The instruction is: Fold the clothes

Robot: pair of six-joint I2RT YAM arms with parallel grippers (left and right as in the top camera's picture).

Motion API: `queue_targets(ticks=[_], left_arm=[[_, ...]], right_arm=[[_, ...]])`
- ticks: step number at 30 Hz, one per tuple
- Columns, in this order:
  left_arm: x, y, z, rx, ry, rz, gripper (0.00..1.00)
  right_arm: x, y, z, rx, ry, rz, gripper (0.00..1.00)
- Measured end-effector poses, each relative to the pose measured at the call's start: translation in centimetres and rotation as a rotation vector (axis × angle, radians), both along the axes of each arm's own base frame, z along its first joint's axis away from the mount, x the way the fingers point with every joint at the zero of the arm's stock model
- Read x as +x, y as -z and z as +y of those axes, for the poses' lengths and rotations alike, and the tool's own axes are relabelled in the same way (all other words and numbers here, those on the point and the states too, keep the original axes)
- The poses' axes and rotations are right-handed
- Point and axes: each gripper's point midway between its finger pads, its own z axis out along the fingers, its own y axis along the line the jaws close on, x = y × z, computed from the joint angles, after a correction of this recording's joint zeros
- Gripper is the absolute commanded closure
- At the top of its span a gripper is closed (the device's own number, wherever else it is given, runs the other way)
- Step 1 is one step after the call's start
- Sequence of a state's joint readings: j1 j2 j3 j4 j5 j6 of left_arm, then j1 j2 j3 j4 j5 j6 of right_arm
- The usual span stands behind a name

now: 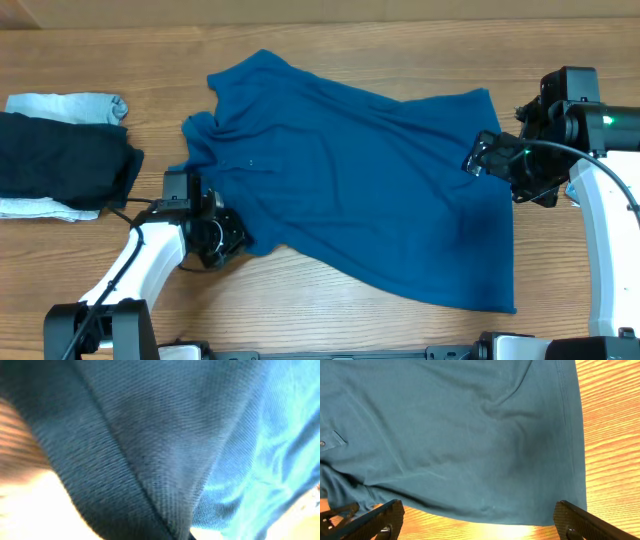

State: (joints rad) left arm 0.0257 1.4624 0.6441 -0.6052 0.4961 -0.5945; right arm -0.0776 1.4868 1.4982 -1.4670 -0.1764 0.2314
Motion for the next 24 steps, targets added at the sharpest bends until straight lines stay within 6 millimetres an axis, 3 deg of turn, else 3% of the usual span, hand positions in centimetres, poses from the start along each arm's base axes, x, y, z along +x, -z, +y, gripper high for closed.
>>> queue_targets(ticks=[3,6,8,11,17,22,23,24], left_arm=[[-0.3,-1.9,-1.0,-0.068,0.018,0.014,0.96],[1.3,-6.7,-1.3,-0.082,0.041,-0.108,0.90],[2.5,-10.9,-1.2,-0.072,0.049,-0.219,0.87],[3.8,-13.8,-0.7,-0.031,0.056,-0.316,0.82],[4.9,-13.3,0.6,0.054,0.041,-0.341,0.75],[5.0,-11.7,0.3,0.071,0.075,-0.293,0.70],[4.5,-11.1,0.1,0.078,0.097,-0.261,0.60],[3.8,-10.3,0.2,0.096,0.110,-0.217,0.40]], right_arm=[[0.1,0.0,0.0,-0.002,0.000,-0.002,0.00],[0.1,0.0,-0.2,-0.011,0.001,-0.003,0.00],[0.1,0.0,-0.2,-0.013,-0.002,-0.004,0.00],[0.1,0.0,-0.3,-0.019,-0.001,-0.004,0.00],[0.1,0.0,-0.3,-0.021,-0.003,-0.004,0.00],[0.1,0.0,-0.3,-0.021,-0.004,-0.004,0.00],[0.1,0.0,-0.3,-0.021,-0.004,-0.004,0.00],[0.1,0.0,-0.3,-0.021,-0.004,-0.004,0.00]])
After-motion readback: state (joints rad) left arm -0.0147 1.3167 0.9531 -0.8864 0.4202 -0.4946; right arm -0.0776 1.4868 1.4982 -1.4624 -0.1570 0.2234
